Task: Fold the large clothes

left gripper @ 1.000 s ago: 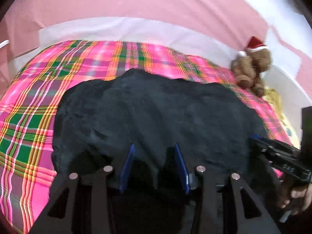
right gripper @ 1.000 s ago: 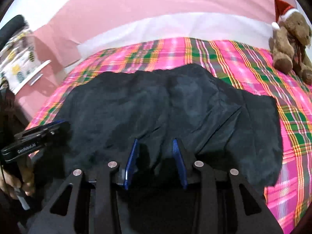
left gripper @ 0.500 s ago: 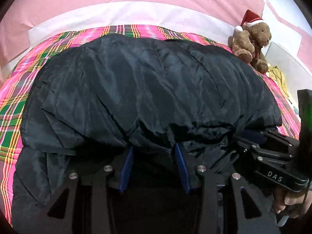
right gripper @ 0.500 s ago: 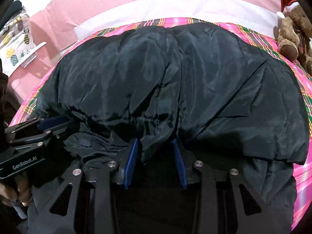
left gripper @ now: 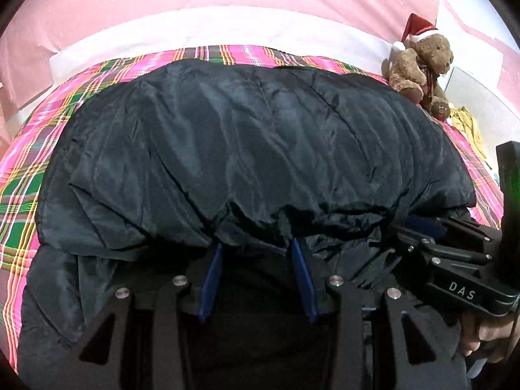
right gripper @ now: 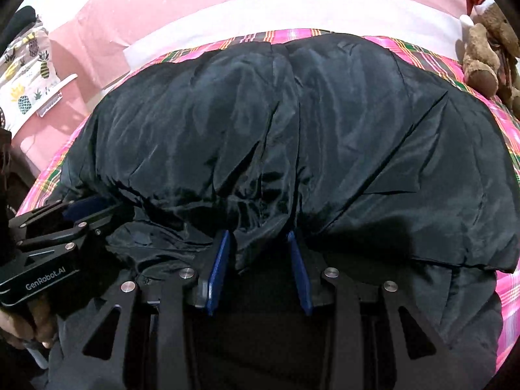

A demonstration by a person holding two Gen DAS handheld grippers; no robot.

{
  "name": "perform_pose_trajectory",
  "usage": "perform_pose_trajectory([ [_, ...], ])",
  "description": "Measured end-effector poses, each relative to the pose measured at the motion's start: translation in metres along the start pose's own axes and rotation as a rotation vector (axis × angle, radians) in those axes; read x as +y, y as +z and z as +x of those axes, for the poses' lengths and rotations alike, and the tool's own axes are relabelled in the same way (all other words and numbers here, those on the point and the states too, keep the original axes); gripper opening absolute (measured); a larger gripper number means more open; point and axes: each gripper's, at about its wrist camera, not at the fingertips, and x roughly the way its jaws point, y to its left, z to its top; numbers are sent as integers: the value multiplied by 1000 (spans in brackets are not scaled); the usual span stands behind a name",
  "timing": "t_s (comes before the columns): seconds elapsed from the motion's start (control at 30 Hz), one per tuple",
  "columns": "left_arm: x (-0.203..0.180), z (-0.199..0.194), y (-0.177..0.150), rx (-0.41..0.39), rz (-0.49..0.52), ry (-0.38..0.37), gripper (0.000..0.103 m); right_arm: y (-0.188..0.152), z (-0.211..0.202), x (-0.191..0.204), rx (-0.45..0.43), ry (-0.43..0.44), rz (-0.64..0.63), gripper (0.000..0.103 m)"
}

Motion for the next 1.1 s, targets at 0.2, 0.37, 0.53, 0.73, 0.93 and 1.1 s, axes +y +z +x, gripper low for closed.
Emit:
perform_pose_trajectory([
  [0.2, 6, -42, 0, -26, -9, -27, 44, -10, -59, 3, -52, -17, 11, 41],
  [0.37, 14, -90, -21, -64, 2, -24, 44, -42, -115, 7, -104, -46, -26, 41],
  [0.53, 22, -130, -53, -98, -8, -4, 44, -85, -153, -2, -119, -77, 6, 42],
  [0.73, 25, -159, -95, -107, -23, 42, 45, -128, -177, -13, -108, -119, 61, 56],
  [0.93, 38, -178, -122, -114, -59, 67, 49, -156, -188, -33, -93, -146, 138, 63],
  [1.1, 58, -188, -134, -134, -82, 135, 57, -166, -200, -49, -120, -174, 190, 64],
])
